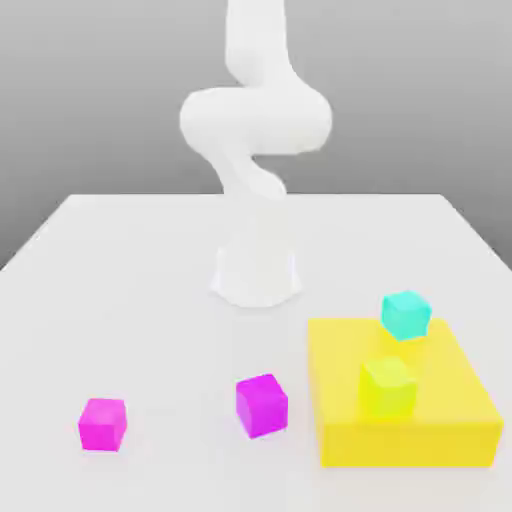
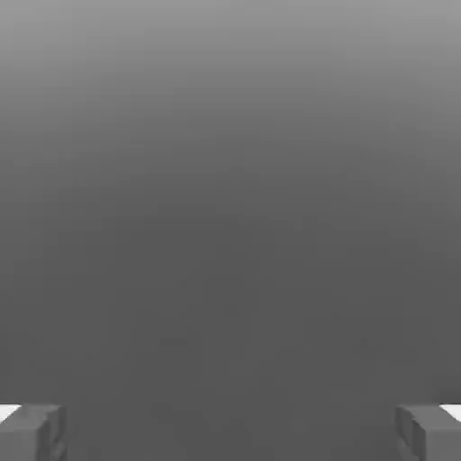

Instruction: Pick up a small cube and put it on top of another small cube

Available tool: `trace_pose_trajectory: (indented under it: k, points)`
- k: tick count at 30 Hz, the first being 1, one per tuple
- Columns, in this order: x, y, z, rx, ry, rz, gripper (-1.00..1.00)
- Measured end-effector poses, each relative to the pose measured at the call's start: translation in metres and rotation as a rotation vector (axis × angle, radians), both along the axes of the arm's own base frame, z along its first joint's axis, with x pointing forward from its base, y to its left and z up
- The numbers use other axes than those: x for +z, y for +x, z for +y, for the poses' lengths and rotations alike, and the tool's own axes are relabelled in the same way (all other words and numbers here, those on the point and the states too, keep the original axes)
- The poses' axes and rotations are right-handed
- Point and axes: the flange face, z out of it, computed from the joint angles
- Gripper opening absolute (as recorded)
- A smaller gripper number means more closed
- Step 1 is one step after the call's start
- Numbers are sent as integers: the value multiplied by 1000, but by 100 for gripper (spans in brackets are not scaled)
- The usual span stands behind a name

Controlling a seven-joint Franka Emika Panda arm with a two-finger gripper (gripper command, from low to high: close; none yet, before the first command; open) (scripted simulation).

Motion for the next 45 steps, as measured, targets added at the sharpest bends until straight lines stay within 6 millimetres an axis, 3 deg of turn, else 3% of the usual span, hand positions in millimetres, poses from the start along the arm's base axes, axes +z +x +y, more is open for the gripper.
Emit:
trace_pose_trajectory:
  k: [5,11,16,20,24,29,30,37,42,43,45]
  points:
    - [-98,52,-44,-28,-41,160,0]
    - [-220,75,-100,-48,-52,347,0]
    - [-324,64,-142,-52,-33,499,0]
    - [-403,35,-174,-63,7,615,0]
    - [-473,4,-184,-43,46,710,0]
    - [-532,0,-186,-41,51,722,0]
    - [-539,-1,-185,-41,52,722,-100]
    - [-538,-1,-185,-40,52,723,-100]
    - [-489,0,-185,-40,53,723,-100]
    - [-479,1,-180,-23,48,722,-100]
    - [-460,14,-142,95,16,717,-100]
